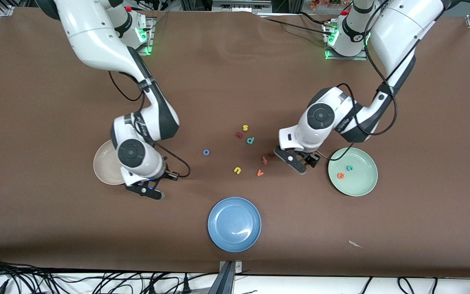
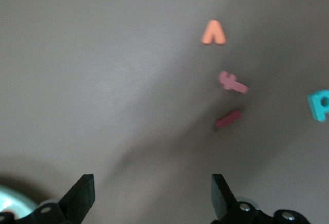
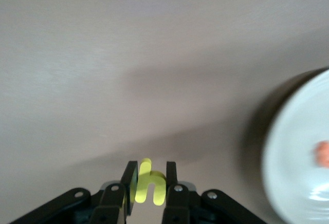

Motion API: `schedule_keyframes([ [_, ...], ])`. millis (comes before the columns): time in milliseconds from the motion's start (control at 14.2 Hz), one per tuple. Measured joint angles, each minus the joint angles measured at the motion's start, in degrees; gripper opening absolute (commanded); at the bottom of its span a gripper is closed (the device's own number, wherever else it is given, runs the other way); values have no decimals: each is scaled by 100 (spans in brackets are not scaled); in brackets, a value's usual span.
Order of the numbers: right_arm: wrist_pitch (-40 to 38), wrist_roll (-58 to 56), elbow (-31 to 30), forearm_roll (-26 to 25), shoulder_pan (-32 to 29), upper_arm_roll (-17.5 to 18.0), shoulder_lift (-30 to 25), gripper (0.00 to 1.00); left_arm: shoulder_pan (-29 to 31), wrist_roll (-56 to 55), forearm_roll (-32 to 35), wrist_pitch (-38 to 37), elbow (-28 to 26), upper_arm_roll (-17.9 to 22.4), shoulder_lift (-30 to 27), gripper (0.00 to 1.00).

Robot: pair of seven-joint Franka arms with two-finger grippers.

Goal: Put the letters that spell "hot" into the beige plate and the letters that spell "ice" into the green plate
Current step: 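Grasp the pink bar with the left gripper while the right gripper reaches the o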

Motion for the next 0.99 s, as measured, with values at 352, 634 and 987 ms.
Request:
schedule_keyframes([
  [352,1280,-1571,-2273,3,-39,-598,-1159,16,-422,588,0,11,0,-1,342,100],
  [634,2192,-2639,-3345,93,-79,-996,-1535,29,-566,734,0,11,13,1,376,100],
  [987,2622,-3185,-3662,959,-186,-938,-1581,100,-670,1444,1,155,214,9,670,95],
])
